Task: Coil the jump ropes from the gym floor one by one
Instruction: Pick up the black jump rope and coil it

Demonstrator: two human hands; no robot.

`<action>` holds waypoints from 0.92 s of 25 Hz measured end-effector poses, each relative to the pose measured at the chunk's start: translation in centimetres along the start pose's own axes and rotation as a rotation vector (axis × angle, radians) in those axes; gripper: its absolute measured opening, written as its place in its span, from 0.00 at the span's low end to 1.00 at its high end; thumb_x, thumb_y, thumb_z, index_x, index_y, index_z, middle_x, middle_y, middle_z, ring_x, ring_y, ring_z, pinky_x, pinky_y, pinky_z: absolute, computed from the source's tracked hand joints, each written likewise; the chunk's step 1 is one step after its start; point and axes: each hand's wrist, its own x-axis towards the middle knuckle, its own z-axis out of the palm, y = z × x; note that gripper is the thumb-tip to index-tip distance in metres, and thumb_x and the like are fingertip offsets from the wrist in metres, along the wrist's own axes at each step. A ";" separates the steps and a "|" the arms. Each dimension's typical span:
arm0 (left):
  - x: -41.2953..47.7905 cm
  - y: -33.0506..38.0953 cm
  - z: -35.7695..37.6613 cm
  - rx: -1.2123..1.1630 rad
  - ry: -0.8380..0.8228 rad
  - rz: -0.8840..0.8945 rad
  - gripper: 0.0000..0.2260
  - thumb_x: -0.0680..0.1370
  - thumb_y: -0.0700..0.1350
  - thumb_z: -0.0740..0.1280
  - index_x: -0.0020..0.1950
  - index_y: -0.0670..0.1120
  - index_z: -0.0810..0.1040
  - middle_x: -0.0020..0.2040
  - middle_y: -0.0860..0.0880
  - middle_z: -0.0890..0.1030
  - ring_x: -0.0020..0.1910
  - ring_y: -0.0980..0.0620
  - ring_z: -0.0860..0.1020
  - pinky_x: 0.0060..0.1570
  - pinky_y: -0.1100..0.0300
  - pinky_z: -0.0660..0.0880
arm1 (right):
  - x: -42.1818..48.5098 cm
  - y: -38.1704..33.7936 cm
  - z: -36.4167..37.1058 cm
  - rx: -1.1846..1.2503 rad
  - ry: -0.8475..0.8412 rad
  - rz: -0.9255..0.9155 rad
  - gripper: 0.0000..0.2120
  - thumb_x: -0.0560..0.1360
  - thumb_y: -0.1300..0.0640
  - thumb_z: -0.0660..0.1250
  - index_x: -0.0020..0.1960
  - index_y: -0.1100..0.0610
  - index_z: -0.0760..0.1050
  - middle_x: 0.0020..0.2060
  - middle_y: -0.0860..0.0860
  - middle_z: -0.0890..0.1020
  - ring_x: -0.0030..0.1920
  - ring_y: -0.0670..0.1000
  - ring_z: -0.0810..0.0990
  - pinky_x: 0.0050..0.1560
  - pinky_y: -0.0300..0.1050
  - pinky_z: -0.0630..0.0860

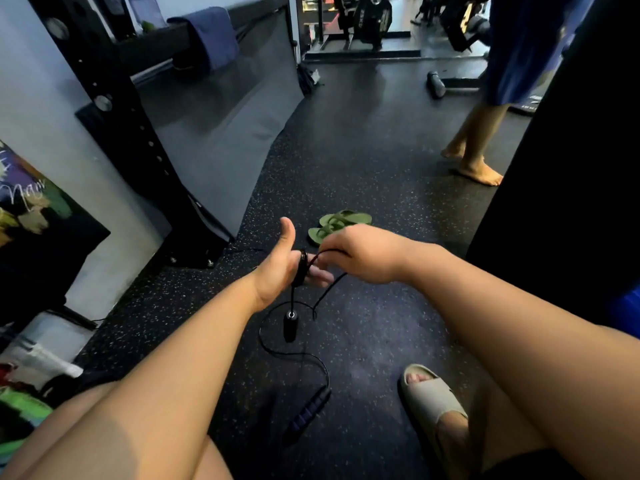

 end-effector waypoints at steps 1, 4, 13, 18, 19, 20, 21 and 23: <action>-0.4 0.2 0.4 0.019 -0.059 -0.039 0.54 0.65 0.77 0.35 0.54 0.36 0.79 0.46 0.36 0.84 0.53 0.38 0.82 0.62 0.50 0.73 | 0.0 0.5 -0.2 0.008 0.040 -0.020 0.10 0.81 0.52 0.63 0.46 0.55 0.80 0.34 0.41 0.76 0.38 0.47 0.74 0.41 0.43 0.66; -1.3 0.9 1.0 0.037 -0.228 -0.085 0.54 0.64 0.79 0.33 0.53 0.36 0.77 0.42 0.37 0.84 0.50 0.38 0.83 0.52 0.56 0.77 | -0.2 2.5 -0.4 0.046 0.107 0.007 0.09 0.80 0.46 0.64 0.47 0.49 0.79 0.35 0.40 0.76 0.38 0.42 0.74 0.43 0.43 0.69; -2.5 2.6 0.8 -0.525 -0.221 0.082 0.55 0.59 0.85 0.39 0.49 0.38 0.77 0.37 0.43 0.81 0.43 0.41 0.83 0.50 0.55 0.80 | -0.4 3.5 3.4 0.352 0.145 0.223 0.19 0.84 0.45 0.54 0.42 0.54 0.75 0.36 0.47 0.77 0.35 0.42 0.73 0.42 0.40 0.70; -2.7 2.7 0.3 -0.768 -0.077 0.252 0.51 0.61 0.84 0.46 0.52 0.40 0.77 0.44 0.43 0.83 0.51 0.39 0.82 0.61 0.51 0.75 | 0.1 2.7 6.6 0.594 0.014 0.355 0.18 0.84 0.47 0.55 0.43 0.54 0.75 0.31 0.52 0.73 0.31 0.52 0.74 0.36 0.47 0.74; -2.7 2.8 0.1 -0.805 -0.037 0.297 0.51 0.62 0.84 0.46 0.52 0.40 0.77 0.45 0.42 0.83 0.53 0.39 0.82 0.62 0.50 0.75 | 0.1 2.8 7.0 0.616 -0.035 0.382 0.16 0.84 0.48 0.56 0.43 0.55 0.74 0.31 0.53 0.74 0.31 0.53 0.75 0.37 0.49 0.74; -2.7 2.9 -0.3 -0.841 0.005 0.339 0.51 0.63 0.84 0.45 0.53 0.39 0.77 0.47 0.42 0.83 0.54 0.38 0.81 0.62 0.49 0.76 | 0.0 2.8 7.2 0.624 -0.098 0.413 0.15 0.84 0.50 0.57 0.45 0.56 0.74 0.31 0.53 0.74 0.31 0.54 0.76 0.37 0.49 0.75; -2.7 3.1 -0.6 -0.876 0.050 0.374 0.51 0.64 0.83 0.45 0.54 0.39 0.76 0.48 0.41 0.83 0.56 0.38 0.81 0.63 0.49 0.76 | -0.2 2.7 7.3 0.618 -0.178 0.441 0.13 0.84 0.51 0.57 0.47 0.57 0.74 0.32 0.53 0.75 0.32 0.55 0.78 0.38 0.49 0.76; -2.6 3.3 -1.3 -0.920 0.145 0.421 0.51 0.65 0.83 0.45 0.57 0.39 0.75 0.52 0.39 0.82 0.61 0.37 0.79 0.64 0.47 0.76 | -0.7 2.4 7.2 0.556 -0.349 0.467 0.12 0.84 0.52 0.56 0.51 0.59 0.74 0.32 0.53 0.77 0.34 0.57 0.81 0.37 0.47 0.76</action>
